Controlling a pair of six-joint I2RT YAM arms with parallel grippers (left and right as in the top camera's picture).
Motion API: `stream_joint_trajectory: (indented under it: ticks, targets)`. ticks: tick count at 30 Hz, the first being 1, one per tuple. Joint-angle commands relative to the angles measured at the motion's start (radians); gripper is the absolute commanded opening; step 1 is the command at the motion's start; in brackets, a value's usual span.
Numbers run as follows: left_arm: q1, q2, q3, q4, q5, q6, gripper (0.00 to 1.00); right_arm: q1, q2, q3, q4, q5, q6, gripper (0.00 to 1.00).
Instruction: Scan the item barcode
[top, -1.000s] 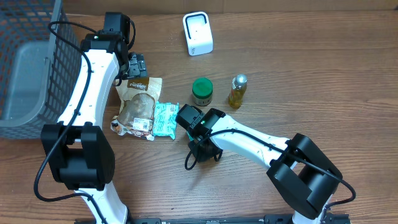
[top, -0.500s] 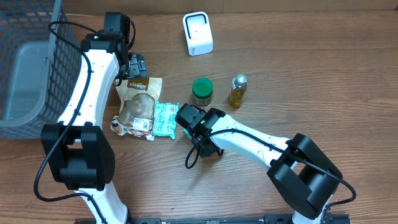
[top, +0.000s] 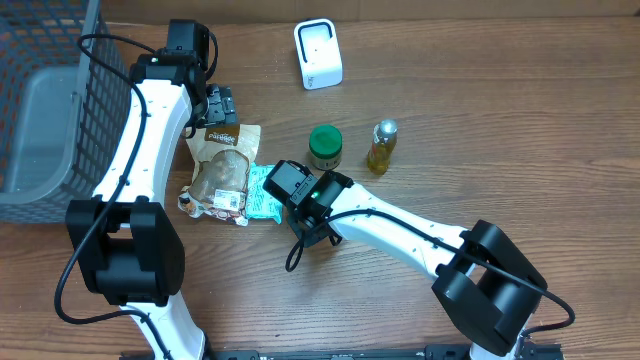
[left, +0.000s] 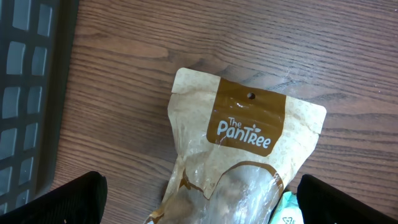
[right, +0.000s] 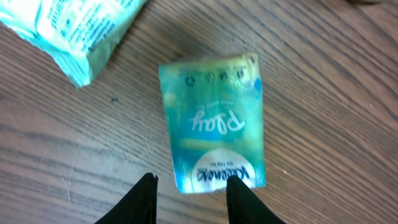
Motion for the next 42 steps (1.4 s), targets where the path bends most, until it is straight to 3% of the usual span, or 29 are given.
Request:
stream_joint_trajectory:
  ticks: [1,11,35,38,42]
  targets:
    - [-0.004,-0.004,0.012,0.002,-0.020,0.000,1.00,-0.001,0.034,0.000,0.029,-0.002,-0.001,0.33]
    - [-0.004,-0.004,0.012,0.002,-0.020,0.000,0.99,0.000,0.075,-0.001,0.099,-0.001,-0.034,0.33]
    - [-0.004,-0.004,0.012,0.002,-0.020,0.000,1.00,-0.004,0.115,-0.019,0.044,0.056,-0.049,0.26]
    - [-0.004,-0.004,0.012,0.002,-0.020,0.000,1.00,-0.005,0.115,-0.019,0.045,0.056,-0.049,0.27]
    - [-0.004,-0.004,0.012,0.002,-0.020,0.000,1.00,-0.005,0.115,-0.020,0.049,0.056,-0.048,0.36]
